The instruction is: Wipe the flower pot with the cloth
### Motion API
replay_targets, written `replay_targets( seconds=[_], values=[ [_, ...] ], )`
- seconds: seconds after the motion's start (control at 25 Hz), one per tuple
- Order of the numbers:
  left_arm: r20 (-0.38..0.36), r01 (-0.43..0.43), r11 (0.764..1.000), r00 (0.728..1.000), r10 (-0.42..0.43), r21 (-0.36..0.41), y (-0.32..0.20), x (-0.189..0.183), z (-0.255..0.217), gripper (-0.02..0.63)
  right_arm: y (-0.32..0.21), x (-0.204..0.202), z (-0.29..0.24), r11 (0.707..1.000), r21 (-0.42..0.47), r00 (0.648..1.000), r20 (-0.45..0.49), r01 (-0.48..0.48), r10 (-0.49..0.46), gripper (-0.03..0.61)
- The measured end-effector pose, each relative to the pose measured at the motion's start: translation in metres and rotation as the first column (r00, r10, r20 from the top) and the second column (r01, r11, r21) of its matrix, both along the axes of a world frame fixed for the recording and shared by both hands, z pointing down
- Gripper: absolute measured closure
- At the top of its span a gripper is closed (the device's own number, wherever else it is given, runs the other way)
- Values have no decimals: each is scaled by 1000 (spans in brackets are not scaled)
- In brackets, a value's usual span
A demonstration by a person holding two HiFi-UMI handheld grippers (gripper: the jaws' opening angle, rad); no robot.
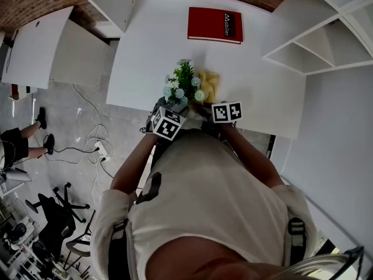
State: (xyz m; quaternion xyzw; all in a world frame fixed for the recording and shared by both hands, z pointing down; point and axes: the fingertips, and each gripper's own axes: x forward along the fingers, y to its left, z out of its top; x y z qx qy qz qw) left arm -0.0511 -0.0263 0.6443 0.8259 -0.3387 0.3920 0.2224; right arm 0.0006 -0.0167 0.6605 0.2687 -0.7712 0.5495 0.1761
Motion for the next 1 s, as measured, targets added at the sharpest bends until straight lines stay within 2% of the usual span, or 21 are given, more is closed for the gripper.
replay_targets(
  seconds=[0.12, 0.28, 0.4, 0.56, 0.72, 0.84, 1.0],
  values=[
    [-26, -12, 1000, 1000, 11, -19, 4, 5, -1, 322, -6, 3, -13, 1000, 10, 1000, -15, -20, 21, 508],
    [-50, -59, 998, 997, 57, -35, 10, 17, 1, 335, -24, 2, -54, 994, 88, 997, 50, -62, 58, 508],
    [-64, -80, 996, 995, 77, -33, 11, 26, 1, 337, -33, 6, -62, 990, 114, 996, 49, -81, 76, 508],
    [-76, -91, 995, 993, 88, -29, 11, 28, 2, 337, -36, 10, -56, 988, 122, 995, 48, -91, 85, 508],
    [-91, -123, 991, 989, 118, -58, 20, 31, 3, 343, -31, 12, -30, 993, 97, 998, -25, -62, 64, 508],
    [-76, -152, 987, 986, 148, -52, 23, 31, 4, 344, -29, 14, -9, 996, 64, 995, -73, -58, 63, 508],
    [-45, -102, 994, 994, 101, -34, 6, 13, 3, 344, -29, 17, 1, 997, 47, 995, -78, -60, 64, 508]
  ],
)
